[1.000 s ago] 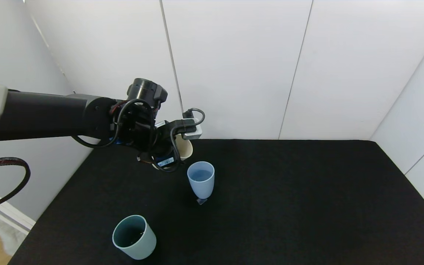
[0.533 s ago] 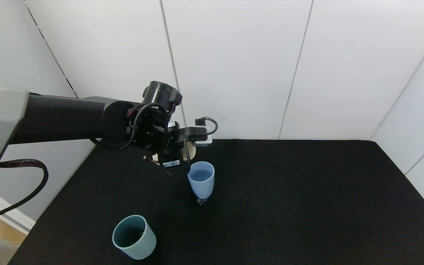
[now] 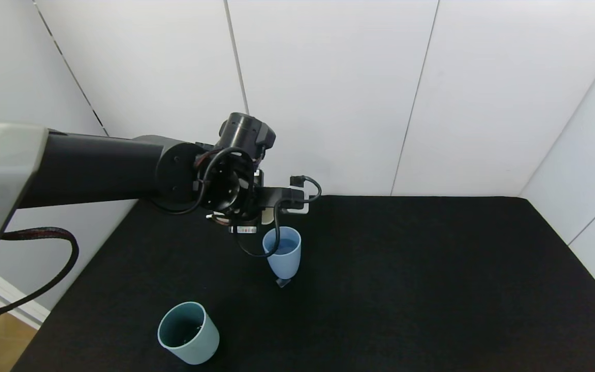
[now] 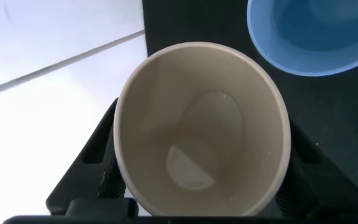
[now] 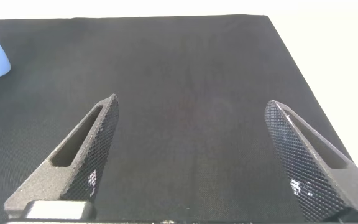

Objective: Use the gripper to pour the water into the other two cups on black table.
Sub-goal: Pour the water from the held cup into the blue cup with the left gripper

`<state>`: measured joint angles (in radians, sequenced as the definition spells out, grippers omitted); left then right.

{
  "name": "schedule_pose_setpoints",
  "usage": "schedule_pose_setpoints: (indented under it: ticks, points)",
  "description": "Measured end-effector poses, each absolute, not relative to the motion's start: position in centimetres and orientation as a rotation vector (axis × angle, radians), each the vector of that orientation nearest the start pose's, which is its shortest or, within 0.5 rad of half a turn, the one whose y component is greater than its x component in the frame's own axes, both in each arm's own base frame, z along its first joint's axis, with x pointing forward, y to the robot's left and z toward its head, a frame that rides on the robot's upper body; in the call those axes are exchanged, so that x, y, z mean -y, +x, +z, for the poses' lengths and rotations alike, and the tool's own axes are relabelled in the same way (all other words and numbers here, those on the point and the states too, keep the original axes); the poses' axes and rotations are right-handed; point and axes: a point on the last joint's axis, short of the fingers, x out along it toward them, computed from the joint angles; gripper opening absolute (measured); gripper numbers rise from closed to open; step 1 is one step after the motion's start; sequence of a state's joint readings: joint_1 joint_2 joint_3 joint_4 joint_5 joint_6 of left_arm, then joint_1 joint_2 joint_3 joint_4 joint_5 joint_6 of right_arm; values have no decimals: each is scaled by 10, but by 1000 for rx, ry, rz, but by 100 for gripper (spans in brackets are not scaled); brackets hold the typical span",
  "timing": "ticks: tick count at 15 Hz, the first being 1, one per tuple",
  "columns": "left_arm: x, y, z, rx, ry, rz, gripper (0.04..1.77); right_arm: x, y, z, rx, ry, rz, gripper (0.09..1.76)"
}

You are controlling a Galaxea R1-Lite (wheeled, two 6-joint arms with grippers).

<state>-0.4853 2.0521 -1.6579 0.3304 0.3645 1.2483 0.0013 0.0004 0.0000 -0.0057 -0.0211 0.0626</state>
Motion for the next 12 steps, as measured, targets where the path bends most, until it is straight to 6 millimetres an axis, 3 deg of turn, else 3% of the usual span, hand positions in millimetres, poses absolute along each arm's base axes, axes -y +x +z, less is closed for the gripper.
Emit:
schedule_pose_setpoints:
  ticks: [7,12]
  points:
    - [196,352,198,-524,1626,-517,127,1,-23,76,6,63,-20,171]
    - [200,341,193,-624,1717,-528,127,1,-23,76,6,63,-20,171]
